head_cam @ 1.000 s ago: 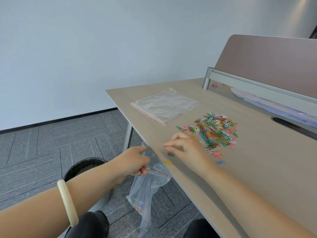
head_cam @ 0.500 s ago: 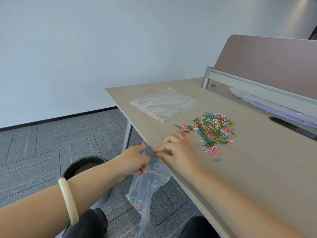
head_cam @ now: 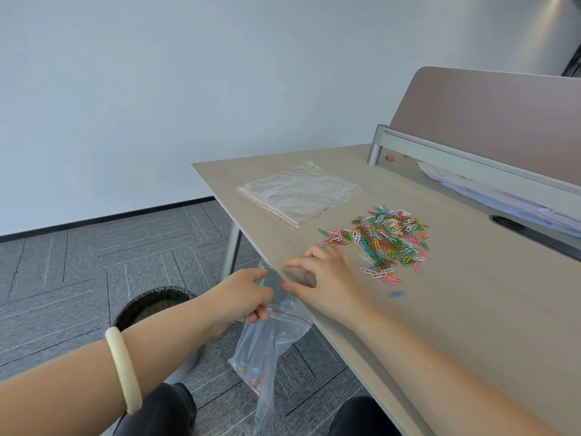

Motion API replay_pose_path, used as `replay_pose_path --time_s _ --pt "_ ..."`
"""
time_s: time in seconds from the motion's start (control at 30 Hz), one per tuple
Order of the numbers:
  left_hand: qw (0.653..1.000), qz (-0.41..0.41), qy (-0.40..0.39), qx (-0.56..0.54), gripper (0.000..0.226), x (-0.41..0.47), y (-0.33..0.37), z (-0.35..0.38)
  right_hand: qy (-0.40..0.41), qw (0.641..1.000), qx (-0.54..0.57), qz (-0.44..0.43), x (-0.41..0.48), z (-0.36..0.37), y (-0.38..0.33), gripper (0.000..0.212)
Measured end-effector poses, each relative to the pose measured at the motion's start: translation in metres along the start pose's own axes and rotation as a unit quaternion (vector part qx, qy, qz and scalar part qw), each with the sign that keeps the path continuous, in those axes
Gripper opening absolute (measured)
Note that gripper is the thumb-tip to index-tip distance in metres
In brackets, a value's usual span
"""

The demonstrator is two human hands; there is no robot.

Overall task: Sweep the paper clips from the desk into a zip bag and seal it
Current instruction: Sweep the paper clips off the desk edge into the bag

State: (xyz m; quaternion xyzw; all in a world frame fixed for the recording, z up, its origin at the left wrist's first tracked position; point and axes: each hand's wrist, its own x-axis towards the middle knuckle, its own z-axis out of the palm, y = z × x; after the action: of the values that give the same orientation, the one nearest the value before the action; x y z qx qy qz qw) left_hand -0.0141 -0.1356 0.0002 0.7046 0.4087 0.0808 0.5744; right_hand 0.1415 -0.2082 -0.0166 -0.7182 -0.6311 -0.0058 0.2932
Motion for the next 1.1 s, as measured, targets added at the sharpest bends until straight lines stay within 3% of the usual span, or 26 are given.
replay_pose_path --time_s 0.1,0.17,0.23,0.3,0.37,0.47,0.6,0.7,0.9,1.1 --pt "1.000 0.001 -0.003 -0.005 0.066 -0.001 -0.001 -0.001 0.046 0.998 -0.030 0.037 -0.005 -0.021 0.020 0.048" --pt "1.000 0.001 -0.003 -0.003 0.066 -0.001 -0.001 -0.001 0.054 0.983 -0.122 0.124 -0.013 -0.040 0.049 0.070" --pt "1.000 0.000 -0.004 0.000 0.066 -0.001 0.000 -0.001 0.003 0.952 -0.176 0.250 -0.022 -0.053 0.072 0.091" --pt "1.000 0.001 -0.005 0.004 0.066 -0.001 0.000 0.000 -0.057 0.932 -0.176 0.313 -0.026 -0.051 0.084 0.094" --pt "1.000 0.001 -0.007 0.006 0.066 -0.001 0.001 0.001 -0.080 0.937 -0.172 0.294 -0.022 -0.045 0.085 0.084" --pt "1.000 0.001 -0.008 0.007 0.067 0.000 0.001 0.001 -0.054 0.964 -0.139 0.221 -0.015 -0.041 0.076 0.065" --pt "1.000 0.000 -0.010 0.010 0.067 0.003 0.001 0.001 -0.050 0.992 -0.038 0.105 -0.017 -0.041 0.062 0.049" --pt "1.000 0.000 -0.008 0.009 0.066 0.004 0.001 -0.001 -0.060 0.996 0.005 0.062 -0.014 -0.038 0.061 0.056" --pt "1.000 0.000 -0.004 0.015 0.067 0.007 0.001 -0.004 -0.098 0.984 -0.100 0.109 0.027 -0.031 0.069 0.085" --pt "1.000 -0.004 0.000 0.012 0.067 0.012 0.000 -0.010 -0.110 0.989 -0.047 0.092 0.052 -0.025 0.071 0.076"
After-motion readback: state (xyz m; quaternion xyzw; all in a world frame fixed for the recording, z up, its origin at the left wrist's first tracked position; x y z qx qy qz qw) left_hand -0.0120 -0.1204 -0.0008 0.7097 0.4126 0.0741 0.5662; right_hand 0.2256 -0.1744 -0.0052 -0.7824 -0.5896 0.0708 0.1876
